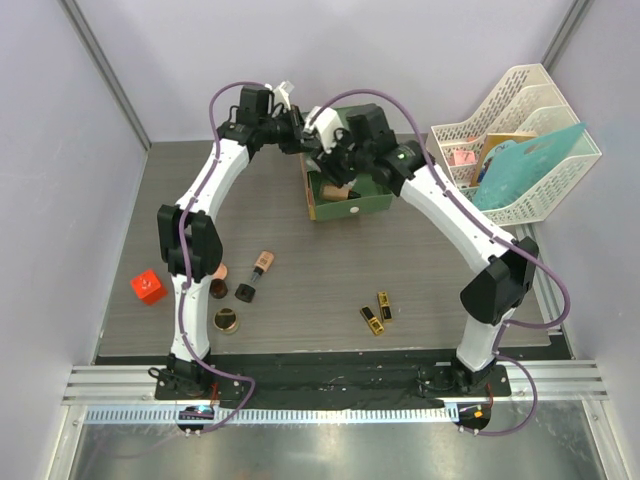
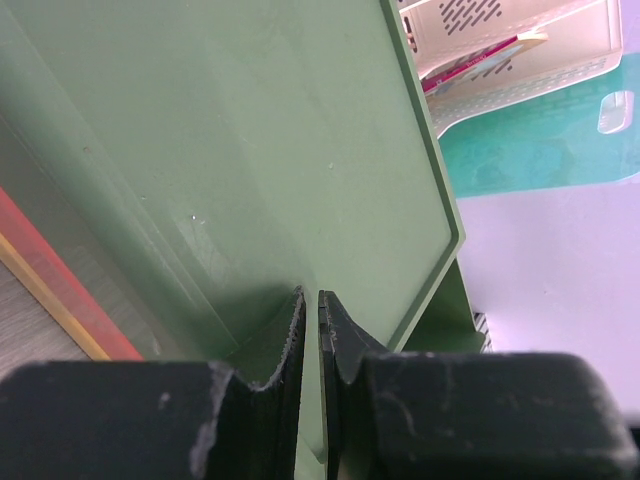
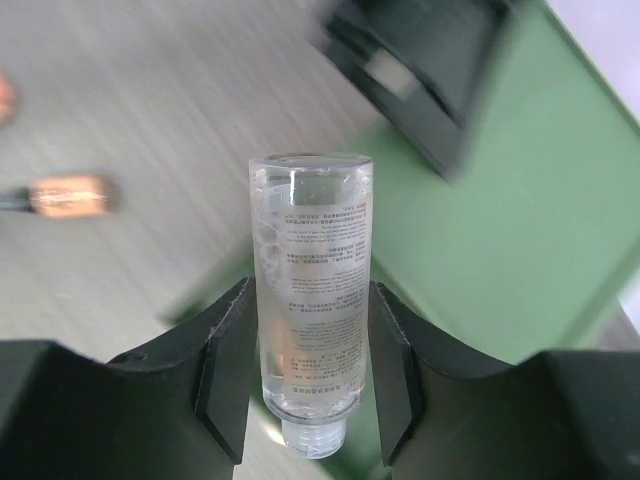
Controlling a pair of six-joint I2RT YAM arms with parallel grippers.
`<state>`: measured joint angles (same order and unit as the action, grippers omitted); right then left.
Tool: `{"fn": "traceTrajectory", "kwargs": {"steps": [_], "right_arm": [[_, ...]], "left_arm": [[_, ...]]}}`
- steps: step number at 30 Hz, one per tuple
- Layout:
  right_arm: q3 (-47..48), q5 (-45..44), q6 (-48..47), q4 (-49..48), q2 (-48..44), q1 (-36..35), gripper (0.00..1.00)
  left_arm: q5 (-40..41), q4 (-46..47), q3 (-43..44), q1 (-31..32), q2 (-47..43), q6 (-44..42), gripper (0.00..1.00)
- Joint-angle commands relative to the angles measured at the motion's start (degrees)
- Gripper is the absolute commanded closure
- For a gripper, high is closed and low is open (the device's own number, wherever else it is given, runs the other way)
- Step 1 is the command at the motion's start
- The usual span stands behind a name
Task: Organize the makeup
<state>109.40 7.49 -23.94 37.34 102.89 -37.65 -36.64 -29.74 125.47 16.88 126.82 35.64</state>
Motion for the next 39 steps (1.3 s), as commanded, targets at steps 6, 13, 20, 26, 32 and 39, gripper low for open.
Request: {"fn": "traceTrajectory", "kwargs": {"steps": [6, 13, 20, 26, 32, 39], "right_arm": [[-5.25, -0.02, -4.36, -4.82, -2.52, 6.54, 0.99], [-10.17, -0.72, -5.41, -5.44, -4.54, 6.71, 0.99], [-12.02, -7.21, -6.20, -6.05, -4.81, 6.89, 0.92], [-11.32, -10.21, -4.36, -7.10, -5.42, 7.06, 0.28], [-7.28, -8.28, -1.28, -7.37, -7.52, 5.32, 0.20], [-3.51, -1.87, 1.35, -6.93, -7.89, -4.16, 0.17]], "left_arm": [[2.54, -5.42, -0.93, -0.98, 3.87, -1.45, 0.88], [2.63, -5.51, -0.84, -1.59, 4.04, -1.27, 0.88], [2.63, -5.42, -0.58, -1.68, 4.31, -1.01, 0.88], [2.80, -5.33, -0.49, -1.77, 4.31, -0.92, 0.87], [2.72, -5.86, -0.49, -1.77, 4.13, -1.10, 0.87], [3.16, -5.95, -0.31, -2.03, 3.69, -1.27, 0.86]]}}
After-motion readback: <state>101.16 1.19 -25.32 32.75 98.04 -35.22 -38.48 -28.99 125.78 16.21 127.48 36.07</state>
